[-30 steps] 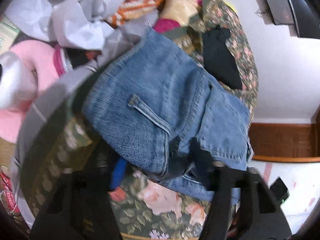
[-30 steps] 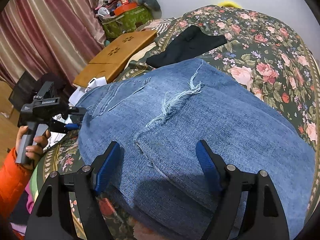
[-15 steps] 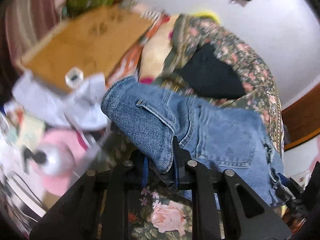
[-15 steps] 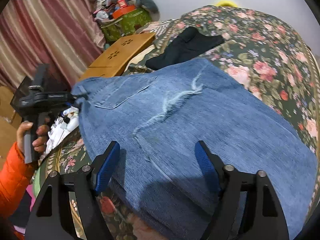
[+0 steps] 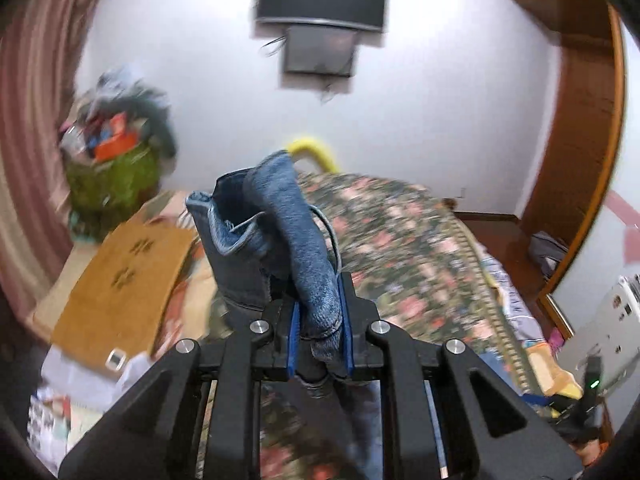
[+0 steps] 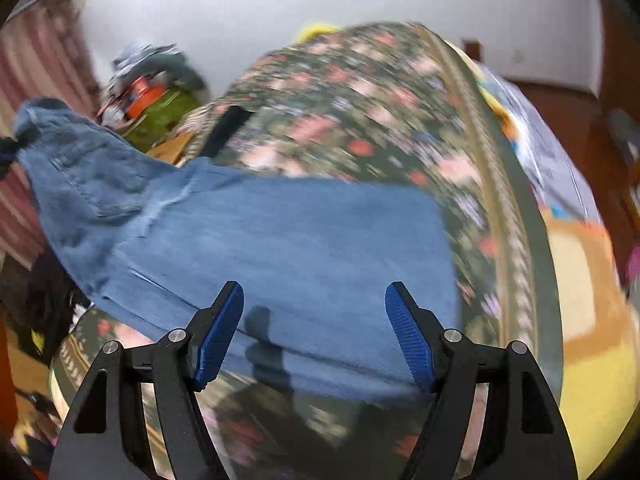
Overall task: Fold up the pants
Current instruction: 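Lift the jeans with the left gripper, fold them over the stack, release, then move the open right gripper to the waistband of the folded jeans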
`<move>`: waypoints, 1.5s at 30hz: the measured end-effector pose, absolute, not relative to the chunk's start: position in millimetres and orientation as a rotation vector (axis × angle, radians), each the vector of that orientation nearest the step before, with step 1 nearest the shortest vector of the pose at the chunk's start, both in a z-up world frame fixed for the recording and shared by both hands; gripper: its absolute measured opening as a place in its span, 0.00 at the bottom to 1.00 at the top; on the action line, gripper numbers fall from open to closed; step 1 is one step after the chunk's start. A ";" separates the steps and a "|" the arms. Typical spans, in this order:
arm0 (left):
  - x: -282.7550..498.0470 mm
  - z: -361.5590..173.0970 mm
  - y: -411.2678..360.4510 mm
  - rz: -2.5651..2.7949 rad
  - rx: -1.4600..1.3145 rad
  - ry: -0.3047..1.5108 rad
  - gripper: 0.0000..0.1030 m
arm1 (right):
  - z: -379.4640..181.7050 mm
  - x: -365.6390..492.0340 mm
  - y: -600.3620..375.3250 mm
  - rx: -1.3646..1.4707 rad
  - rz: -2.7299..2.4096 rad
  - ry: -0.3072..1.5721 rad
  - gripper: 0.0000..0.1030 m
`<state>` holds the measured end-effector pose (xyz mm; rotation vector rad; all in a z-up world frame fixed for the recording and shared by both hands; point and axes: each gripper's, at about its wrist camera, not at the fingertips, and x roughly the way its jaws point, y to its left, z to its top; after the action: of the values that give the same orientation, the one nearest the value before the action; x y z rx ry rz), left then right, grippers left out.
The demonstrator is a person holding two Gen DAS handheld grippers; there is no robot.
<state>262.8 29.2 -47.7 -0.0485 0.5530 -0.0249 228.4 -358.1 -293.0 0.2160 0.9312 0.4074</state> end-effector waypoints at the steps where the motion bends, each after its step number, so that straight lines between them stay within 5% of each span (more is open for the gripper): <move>1: 266.2 -44.6 12.5 -0.046 -0.035 0.547 0.15 | -297.7 227.6 -363.4 0.212 0.400 0.932 0.67; 12: 319.1 -98.1 -154.3 -0.399 -0.021 0.764 0.13 | -310.5 226.5 -377.6 0.318 0.494 0.924 0.70; 23: 308.6 -172.7 -222.0 -0.573 0.047 1.043 0.16 | -306.9 216.3 -385.5 0.339 0.499 0.899 0.70; 25: 306.2 -167.6 -225.7 -0.598 0.050 1.058 0.26 | -304.6 213.3 -387.5 0.344 0.494 0.893 0.70; 27: 300.5 -155.2 -218.3 -0.606 0.015 1.009 0.54 | -302.5 211.0 -389.0 0.351 0.488 0.889 0.70; 29: 298.9 -136.9 -207.4 -0.585 -0.014 0.922 0.70 | -299.9 207.9 -391.2 0.361 0.485 0.884 0.70; 33: 319.6 -113.5 -170.9 -0.489 -0.010 0.823 0.83 | -298.5 204.8 -392.9 0.376 0.479 0.884 0.70; 37: 365.7 -126.7 -135.1 -0.339 0.086 0.850 0.85 | -297.1 203.8 -392.1 0.372 0.476 0.892 0.70; 45: 456.6 -233.9 -80.7 -0.136 0.305 1.178 0.85 | -288.7 199.4 -384.1 0.339 0.461 0.894 0.70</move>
<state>456.6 -80.7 -233.9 0.3048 1.1781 -0.1363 199.4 -384.1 -288.7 0.3386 0.8936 0.4612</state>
